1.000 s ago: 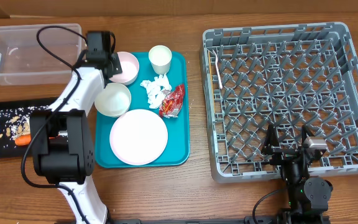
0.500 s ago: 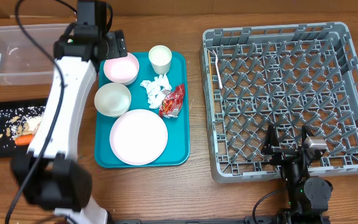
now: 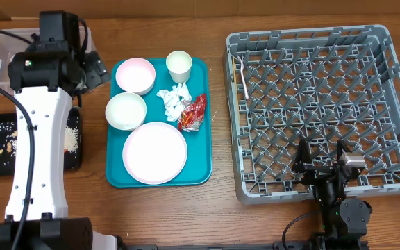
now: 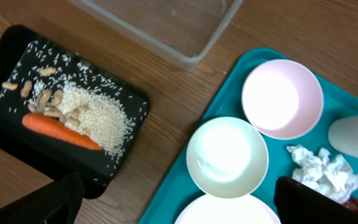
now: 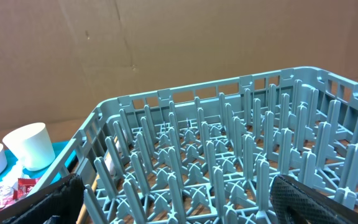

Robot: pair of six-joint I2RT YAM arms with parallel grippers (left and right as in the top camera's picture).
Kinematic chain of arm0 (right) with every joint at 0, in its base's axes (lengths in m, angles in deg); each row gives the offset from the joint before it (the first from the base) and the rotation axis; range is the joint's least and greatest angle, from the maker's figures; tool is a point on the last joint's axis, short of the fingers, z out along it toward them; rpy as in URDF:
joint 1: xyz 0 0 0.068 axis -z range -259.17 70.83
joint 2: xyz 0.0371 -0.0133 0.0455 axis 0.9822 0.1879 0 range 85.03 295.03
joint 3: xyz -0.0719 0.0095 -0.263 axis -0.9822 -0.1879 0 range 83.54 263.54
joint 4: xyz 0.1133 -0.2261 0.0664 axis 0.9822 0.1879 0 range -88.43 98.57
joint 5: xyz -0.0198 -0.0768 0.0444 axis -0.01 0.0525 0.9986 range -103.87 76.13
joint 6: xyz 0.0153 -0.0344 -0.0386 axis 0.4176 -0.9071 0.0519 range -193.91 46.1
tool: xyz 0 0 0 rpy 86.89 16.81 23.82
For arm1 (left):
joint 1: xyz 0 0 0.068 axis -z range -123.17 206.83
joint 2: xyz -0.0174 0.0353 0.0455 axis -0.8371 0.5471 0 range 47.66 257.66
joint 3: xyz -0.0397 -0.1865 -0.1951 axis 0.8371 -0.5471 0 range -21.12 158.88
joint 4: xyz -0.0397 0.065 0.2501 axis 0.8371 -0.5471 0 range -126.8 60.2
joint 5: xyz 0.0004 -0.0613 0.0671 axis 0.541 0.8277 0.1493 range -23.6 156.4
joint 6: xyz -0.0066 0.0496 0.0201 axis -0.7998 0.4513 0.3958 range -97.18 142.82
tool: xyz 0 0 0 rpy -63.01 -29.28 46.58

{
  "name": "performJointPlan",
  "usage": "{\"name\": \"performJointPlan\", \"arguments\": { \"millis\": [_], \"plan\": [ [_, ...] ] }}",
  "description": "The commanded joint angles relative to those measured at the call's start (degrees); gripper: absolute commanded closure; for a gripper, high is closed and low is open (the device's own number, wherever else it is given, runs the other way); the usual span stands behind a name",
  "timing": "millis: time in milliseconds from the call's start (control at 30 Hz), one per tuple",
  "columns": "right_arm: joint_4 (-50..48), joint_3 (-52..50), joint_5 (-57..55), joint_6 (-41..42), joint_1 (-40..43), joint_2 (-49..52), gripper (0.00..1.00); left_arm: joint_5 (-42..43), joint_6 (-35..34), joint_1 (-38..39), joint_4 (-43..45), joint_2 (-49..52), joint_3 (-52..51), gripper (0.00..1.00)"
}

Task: Sort waste into correct bins and load items into the dishwasher rack

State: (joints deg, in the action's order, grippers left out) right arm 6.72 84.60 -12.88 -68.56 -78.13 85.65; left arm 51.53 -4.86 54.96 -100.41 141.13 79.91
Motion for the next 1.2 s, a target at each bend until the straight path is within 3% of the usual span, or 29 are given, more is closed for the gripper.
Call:
{"name": "performJointPlan", "arguments": {
  "millis": [0, 200, 633, 867, 1067, 1167],
  "plan": [
    [-0.3, -0.6, -0.8, 0.3, 0.1, -0.4, 0.0, -0.3, -9.0, -5.5, 0.5, 2.4, -0.2, 0.0],
    [-0.3, -0.6, -0.8, 0.3, 0.1, -0.4, 0.0, 8.8, -11.6, -12.6, 0.8, 2.5, -0.2, 0.0],
    [-3.1, -0.6, -0.5, 1.6, 0.1, -0.4, 0.0, 9.2, -11.5, -14.6, 0.2, 2.5, -0.2, 0.0],
    [-11.4, -0.6, 24.6, 25.5, 0.1, -0.4, 0.0, 9.2, -11.5, -14.6, 0.1, 2.5, -0.2, 0.0],
    [-15.0, -0.6, 26.3, 43.5, 0.1, -0.4, 0.0, 9.2, -11.5, -14.6, 0.1, 2.5, -0.2, 0.0],
    [-16.4, -0.6, 26.1, 47.2, 0.1, -0.4, 0.0, 9.2, -11.6, -14.6, 0.1, 2.5, -0.2, 0.0]
  ]
}}
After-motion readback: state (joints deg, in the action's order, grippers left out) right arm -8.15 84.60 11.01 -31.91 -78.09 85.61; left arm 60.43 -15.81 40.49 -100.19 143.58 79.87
